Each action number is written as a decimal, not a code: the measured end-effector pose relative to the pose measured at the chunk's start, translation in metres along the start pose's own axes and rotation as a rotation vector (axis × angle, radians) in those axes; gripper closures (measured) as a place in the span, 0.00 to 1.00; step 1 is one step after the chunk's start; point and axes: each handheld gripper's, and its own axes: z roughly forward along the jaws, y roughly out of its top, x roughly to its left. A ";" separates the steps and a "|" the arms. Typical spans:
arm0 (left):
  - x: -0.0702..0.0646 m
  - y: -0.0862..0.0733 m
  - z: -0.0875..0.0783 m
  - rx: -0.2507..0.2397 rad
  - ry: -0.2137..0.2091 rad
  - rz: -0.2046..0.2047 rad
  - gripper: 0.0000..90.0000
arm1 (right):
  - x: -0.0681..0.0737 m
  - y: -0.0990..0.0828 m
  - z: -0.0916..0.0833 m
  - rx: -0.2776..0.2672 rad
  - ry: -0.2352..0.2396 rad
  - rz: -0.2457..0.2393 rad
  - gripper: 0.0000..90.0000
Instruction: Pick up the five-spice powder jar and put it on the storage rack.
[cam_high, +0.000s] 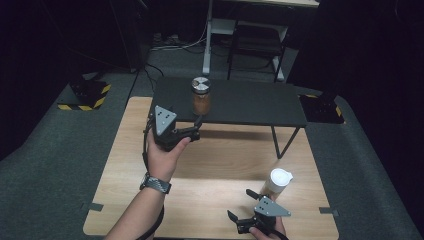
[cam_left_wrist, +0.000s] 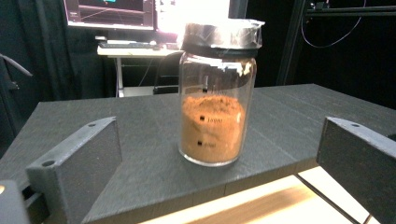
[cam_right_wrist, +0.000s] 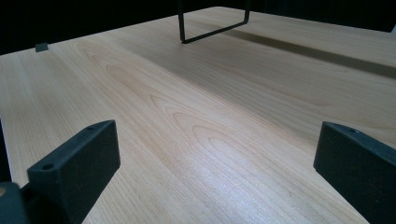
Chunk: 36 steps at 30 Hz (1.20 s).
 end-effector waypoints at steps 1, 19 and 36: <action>0.001 -0.001 -0.002 0.001 -0.001 -0.002 0.00 | 0.000 0.000 0.000 0.001 0.000 -0.001 0.00; 0.012 -0.040 -0.048 -0.016 -0.021 -0.015 0.00 | 0.003 0.001 0.001 0.003 0.003 -0.005 0.00; 0.016 -0.094 -0.082 0.036 -0.060 -0.030 0.00 | 0.004 0.001 0.002 0.006 0.007 -0.009 0.00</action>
